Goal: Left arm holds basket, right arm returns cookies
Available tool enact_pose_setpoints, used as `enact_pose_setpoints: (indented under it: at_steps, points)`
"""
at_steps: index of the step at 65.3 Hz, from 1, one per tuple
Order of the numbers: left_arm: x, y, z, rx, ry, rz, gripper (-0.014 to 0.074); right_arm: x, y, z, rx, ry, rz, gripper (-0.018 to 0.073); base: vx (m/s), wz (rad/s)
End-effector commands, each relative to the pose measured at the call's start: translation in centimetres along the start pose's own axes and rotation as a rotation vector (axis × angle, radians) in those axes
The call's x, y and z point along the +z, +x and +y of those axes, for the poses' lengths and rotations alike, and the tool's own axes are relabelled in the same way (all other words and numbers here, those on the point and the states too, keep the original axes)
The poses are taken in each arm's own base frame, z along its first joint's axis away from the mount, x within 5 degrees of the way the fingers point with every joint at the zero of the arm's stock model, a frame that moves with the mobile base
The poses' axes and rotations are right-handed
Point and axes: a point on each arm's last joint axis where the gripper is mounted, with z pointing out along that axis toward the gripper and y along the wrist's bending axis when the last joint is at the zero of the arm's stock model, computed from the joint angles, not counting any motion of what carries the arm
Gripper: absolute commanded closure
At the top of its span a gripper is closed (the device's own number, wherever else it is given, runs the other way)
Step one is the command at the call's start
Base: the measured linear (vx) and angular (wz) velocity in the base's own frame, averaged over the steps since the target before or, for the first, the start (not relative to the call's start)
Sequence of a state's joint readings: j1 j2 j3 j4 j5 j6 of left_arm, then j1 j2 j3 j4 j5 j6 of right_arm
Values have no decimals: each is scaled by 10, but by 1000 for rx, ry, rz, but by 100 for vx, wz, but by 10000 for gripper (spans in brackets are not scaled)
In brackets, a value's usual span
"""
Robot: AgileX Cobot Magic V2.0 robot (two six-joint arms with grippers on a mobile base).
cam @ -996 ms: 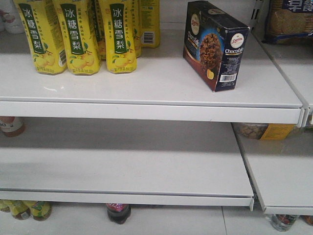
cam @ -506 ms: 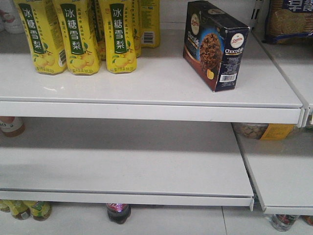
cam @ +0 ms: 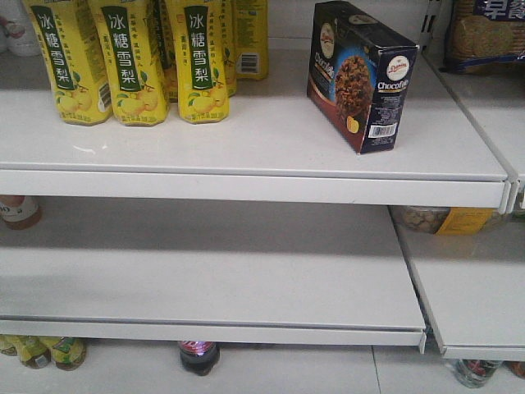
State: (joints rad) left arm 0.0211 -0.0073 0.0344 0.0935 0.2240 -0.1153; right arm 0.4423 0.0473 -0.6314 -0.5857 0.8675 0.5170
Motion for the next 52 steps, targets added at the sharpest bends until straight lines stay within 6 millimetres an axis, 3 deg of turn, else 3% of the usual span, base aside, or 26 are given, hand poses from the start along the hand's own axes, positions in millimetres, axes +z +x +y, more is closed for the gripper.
enact_pose_setpoints:
  at_steps: [1, 17, 35, 46, 52]
  points:
    - [-5, -20, -1, 29, 10, -148, 596, -1, -15, -2, -90, 40, -112, 562, 0, 0]
    - [-5, -20, -1, 29, 10, -148, 596, 6, -11, 5, -161, 21, -138, 562, 0, 0]
    - [-5, -20, -1, 29, 10, -148, 596, 31, 9, 29, -219, 28, -184, 562, 0, 0]
    - [-5, -20, -1, 29, 10, -148, 596, 44, 30, 34, -150, 55, -207, 562, 0, 0]
    - [-5, -20, -1, 29, 10, -148, 596, 55, 51, 33, -95, 81, -205, 562, 0, 0]
